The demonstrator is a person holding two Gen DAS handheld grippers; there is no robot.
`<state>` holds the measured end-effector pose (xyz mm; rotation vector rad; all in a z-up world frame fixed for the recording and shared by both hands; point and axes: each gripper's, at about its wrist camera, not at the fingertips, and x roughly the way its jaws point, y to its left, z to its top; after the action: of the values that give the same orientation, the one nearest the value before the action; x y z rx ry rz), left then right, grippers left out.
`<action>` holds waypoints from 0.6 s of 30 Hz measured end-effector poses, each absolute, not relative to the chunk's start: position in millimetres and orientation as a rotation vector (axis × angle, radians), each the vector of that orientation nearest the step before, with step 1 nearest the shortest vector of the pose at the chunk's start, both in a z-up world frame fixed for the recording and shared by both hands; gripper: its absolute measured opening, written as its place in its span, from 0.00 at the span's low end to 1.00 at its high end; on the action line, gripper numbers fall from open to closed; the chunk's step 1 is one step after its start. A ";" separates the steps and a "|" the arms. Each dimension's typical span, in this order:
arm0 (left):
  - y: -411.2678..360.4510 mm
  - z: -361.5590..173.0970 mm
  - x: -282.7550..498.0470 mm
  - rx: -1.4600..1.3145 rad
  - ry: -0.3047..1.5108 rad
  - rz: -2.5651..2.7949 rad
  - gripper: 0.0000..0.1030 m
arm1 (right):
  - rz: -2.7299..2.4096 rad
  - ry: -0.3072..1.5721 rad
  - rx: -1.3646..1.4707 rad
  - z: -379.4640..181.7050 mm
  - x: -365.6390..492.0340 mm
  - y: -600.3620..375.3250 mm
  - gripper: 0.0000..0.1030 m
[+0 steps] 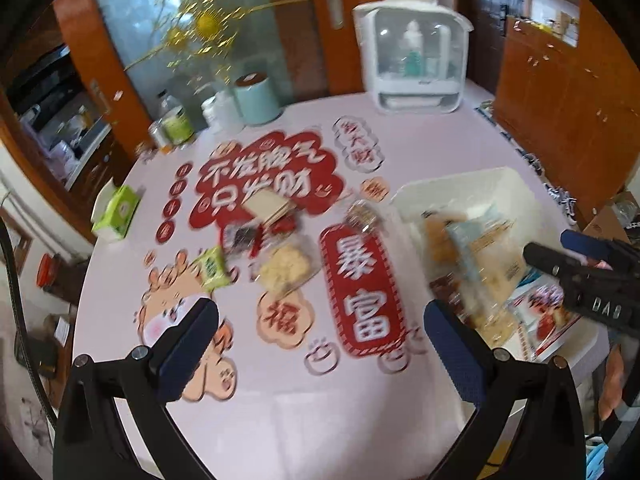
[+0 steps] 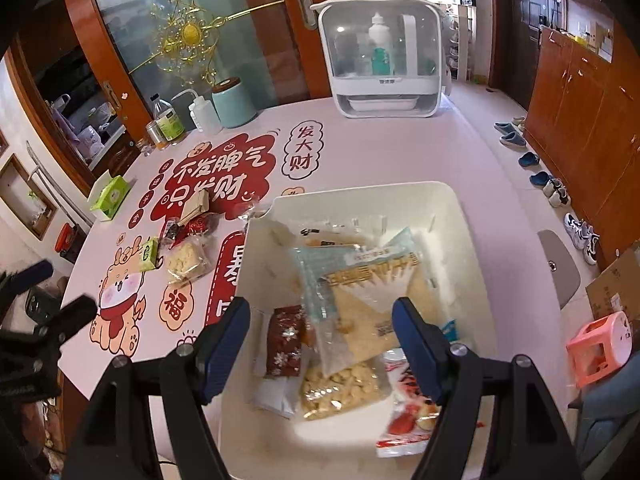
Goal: Organize snacks
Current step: 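Withdraw both grippers from the tray back toward the snack pile, then grasp green-wrapped cake with left gripper while right gripper grasps clear pastry bag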
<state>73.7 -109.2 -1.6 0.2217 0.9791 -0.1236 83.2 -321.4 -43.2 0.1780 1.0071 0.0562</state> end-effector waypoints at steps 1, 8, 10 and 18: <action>-100.2 -4.6 72.3 0.213 0.991 -0.111 0.99 | 0.061 1.015 0.182 -45.9 84.6 -316.4 0.72; -47.0 -9.1 63.7 0.174 1.006 -0.034 0.99 | 0.127 1.024 0.143 -49.9 93.5 -270.4 0.72; -28.2 -6.6 67.3 0.172 0.996 -0.016 0.99 | 0.144 1.016 0.119 -45.8 98.4 -251.7 0.72; 45.2 -1.5 122.0 0.191 0.957 0.023 0.99 | 0.137 1.025 0.101 -32.2 122.8 -196.5 0.72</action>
<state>122.0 45.2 -1.5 0.1909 0.9568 0.0228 122.8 -196.5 -32.2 0.1011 1.0251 0.1369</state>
